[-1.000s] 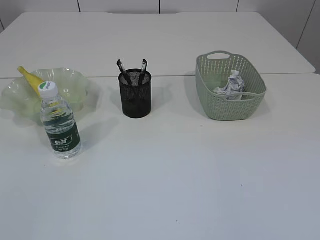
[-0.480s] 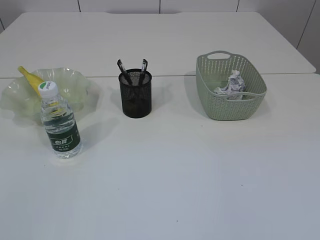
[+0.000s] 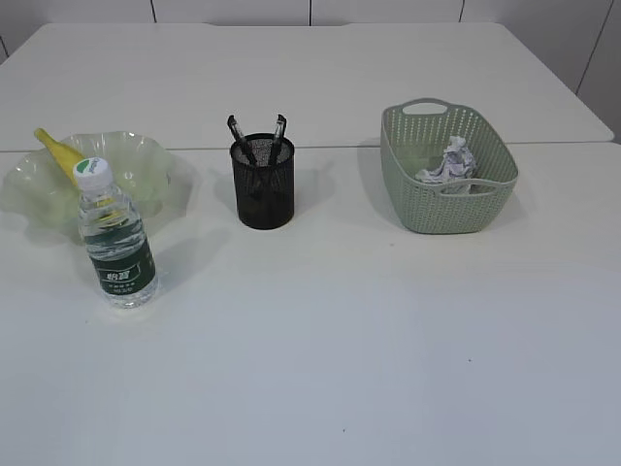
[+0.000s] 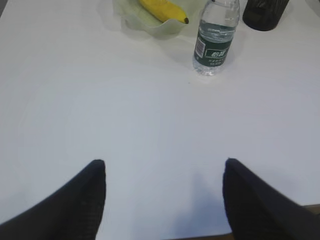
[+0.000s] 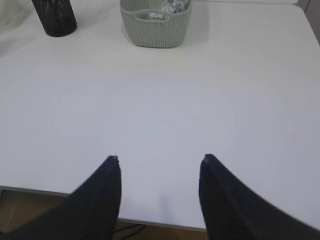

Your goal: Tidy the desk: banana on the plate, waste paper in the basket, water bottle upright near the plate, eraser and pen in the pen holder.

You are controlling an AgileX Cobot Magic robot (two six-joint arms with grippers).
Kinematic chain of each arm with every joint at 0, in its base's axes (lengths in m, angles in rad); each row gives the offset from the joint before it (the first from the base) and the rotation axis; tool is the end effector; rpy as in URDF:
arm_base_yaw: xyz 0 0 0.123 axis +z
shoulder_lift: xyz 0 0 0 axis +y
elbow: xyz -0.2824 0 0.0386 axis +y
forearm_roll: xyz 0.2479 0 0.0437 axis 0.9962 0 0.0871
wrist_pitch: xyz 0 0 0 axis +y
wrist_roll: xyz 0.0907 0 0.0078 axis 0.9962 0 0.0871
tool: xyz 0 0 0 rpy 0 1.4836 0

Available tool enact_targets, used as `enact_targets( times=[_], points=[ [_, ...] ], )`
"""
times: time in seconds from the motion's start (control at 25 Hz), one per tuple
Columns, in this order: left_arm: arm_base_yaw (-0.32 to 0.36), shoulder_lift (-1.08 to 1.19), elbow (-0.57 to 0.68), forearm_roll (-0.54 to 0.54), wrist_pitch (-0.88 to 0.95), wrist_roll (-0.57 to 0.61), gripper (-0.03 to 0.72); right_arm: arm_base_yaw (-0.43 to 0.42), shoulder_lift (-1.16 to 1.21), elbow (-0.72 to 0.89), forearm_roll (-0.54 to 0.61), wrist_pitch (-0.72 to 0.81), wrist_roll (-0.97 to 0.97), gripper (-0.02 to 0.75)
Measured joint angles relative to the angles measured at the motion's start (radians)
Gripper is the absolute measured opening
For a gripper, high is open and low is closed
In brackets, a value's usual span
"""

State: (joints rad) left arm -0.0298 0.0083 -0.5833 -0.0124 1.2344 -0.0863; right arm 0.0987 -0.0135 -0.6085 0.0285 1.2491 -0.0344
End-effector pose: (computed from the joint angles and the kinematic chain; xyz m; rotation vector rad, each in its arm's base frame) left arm -0.0214 -0.0004 0.2860 -0.0581 2.1433 -0.0828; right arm -0.0290 -0.0004 0.2909 -0.1470 2.1061 0.0724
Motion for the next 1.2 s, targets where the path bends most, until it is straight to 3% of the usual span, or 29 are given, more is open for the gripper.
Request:
enact_targets(
  times=[0.24,0.96,1.2],
  points=[
    [0.0,0.0,0.045,0.003,-0.108,0.006,0.538,0.0,0.0,0.093,0.0,-0.112,-0.002,0.377],
    [0.002,0.0,0.052,0.006,-0.113,0.01,0.517,-0.002,0.0,0.097,0.003,-0.12,-0.006,0.378],
    [0.04,0.0,0.052,0.006,-0.114,0.01,0.512,-0.075,-0.004,0.097,0.003,-0.121,-0.006,0.378]
  ],
)
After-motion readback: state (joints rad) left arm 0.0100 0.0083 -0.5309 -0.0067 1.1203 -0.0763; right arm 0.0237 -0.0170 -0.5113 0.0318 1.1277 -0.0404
